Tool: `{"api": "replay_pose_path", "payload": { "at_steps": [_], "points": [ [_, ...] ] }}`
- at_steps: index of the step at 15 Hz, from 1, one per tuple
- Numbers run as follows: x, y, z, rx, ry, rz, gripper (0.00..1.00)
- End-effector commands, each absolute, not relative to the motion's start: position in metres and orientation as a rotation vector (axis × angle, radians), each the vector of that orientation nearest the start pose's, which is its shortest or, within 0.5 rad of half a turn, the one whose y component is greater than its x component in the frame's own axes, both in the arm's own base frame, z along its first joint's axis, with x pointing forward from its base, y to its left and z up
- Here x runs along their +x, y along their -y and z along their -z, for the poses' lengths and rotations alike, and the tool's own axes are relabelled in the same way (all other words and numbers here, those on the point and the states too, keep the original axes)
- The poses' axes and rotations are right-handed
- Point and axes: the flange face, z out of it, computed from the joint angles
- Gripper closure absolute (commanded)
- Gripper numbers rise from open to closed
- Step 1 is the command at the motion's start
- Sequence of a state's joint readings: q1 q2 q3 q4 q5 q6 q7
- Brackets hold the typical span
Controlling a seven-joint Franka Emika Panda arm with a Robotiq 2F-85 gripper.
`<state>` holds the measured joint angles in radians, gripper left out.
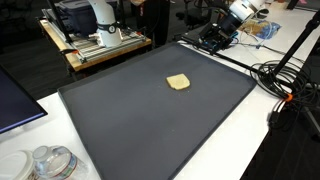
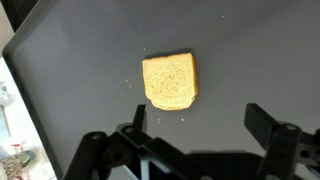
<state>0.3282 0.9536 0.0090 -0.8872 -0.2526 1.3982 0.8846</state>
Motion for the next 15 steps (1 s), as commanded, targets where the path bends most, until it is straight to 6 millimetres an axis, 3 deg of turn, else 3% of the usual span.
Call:
{"api": "replay_pose_path", "payload": {
  "at_steps": [1,8,15],
  "points": [
    [0.722,-0.186,-0.307,-3.369,-0.714,-0.451,0.0],
    [0.742,-0.123,-0.335,-3.304,-0.157,-0.444,0.0],
    [0.75,-0.085,-0.332,-3.155,0.359,-0.472,0.0]
  ]
}}
